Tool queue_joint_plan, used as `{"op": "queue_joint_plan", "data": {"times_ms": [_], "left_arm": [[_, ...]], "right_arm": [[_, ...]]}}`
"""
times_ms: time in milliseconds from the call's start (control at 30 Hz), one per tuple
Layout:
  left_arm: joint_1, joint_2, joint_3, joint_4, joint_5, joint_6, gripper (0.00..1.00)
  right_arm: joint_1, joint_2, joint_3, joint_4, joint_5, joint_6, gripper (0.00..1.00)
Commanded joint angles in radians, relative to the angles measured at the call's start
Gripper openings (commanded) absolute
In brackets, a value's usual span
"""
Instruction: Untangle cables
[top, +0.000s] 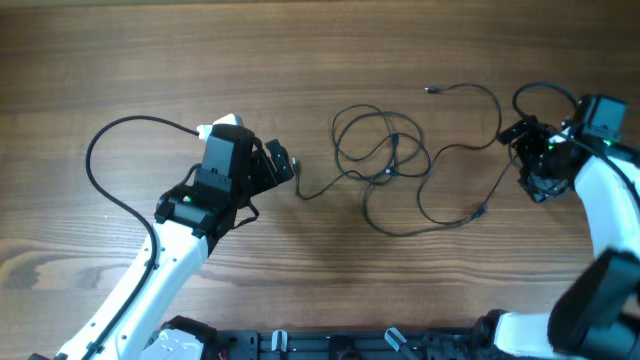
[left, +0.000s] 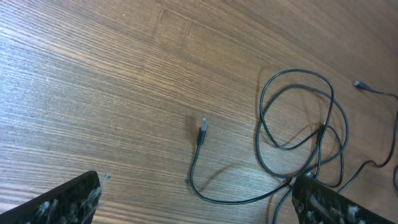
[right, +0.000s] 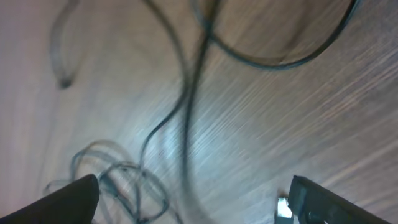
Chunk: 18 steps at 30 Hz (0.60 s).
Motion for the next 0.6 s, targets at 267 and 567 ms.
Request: {"op": "queue_joint_plan", "data": {"times_ms": [267,567], "left_arm": [[-0.002,0.003,0.014,0.002,-0.013,-0.010,1.00],[-0.002,0.003,0.014,0.002,-0.013,-0.010,1.00]], "right_arm": [[0.183,0.250,-0.005,0.277,0.034,-0.018,1.00],[0.445,0.316,-0.005,0.285,0.432,0.004,0.73]]}}
